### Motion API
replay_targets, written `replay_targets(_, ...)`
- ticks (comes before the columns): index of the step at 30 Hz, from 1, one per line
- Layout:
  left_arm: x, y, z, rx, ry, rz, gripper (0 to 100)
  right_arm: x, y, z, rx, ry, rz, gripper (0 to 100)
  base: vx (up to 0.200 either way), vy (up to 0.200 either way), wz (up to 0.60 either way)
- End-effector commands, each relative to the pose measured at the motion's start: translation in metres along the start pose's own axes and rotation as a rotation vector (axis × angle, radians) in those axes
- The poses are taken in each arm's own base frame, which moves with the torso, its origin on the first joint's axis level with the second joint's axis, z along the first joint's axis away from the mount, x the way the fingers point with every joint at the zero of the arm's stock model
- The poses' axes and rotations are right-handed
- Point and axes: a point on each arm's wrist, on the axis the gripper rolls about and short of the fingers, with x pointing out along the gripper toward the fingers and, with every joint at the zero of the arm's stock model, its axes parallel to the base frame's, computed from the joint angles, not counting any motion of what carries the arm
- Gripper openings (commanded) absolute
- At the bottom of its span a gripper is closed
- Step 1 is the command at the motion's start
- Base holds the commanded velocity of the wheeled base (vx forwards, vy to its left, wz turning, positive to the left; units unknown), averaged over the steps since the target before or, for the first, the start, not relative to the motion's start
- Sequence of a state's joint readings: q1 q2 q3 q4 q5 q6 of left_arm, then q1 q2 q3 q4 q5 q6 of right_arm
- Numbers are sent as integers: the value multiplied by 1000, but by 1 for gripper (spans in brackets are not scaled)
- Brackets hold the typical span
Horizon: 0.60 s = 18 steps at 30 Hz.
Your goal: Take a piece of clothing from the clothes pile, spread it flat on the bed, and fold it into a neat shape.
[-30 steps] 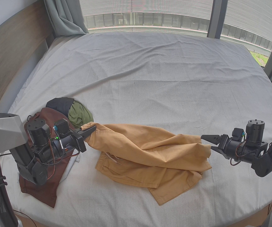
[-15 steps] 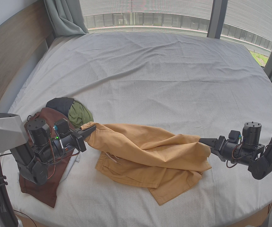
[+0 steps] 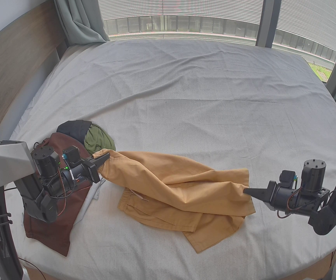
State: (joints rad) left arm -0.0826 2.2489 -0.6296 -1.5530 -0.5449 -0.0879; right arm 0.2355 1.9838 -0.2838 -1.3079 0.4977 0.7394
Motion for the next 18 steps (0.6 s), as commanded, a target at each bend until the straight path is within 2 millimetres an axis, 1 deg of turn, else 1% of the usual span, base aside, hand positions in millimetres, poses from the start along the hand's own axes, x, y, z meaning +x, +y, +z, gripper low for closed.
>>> replay_targets(1,0,4,-4,-5,5,10,0,-1,3,-24,-29,103,2,0,0,0,0)
replay_targets(5,1,2,-3,-2,3,2,0,3,-6,-43,-33,200,-11,0,0,0,0)
replay_targets(7,1,1,-2,0,1,2,0,6,-11,-48,-43,227,-25,0,0,0,0)
replay_targets(14,1,1,-2,0,1,0,0,12,-25,-60,-55,283,-61,0,0,0,0)
replay_targets(18,1,1,-2,0,1,0,0,13,-26,-59,-77,257,-43,0,0,0,0)
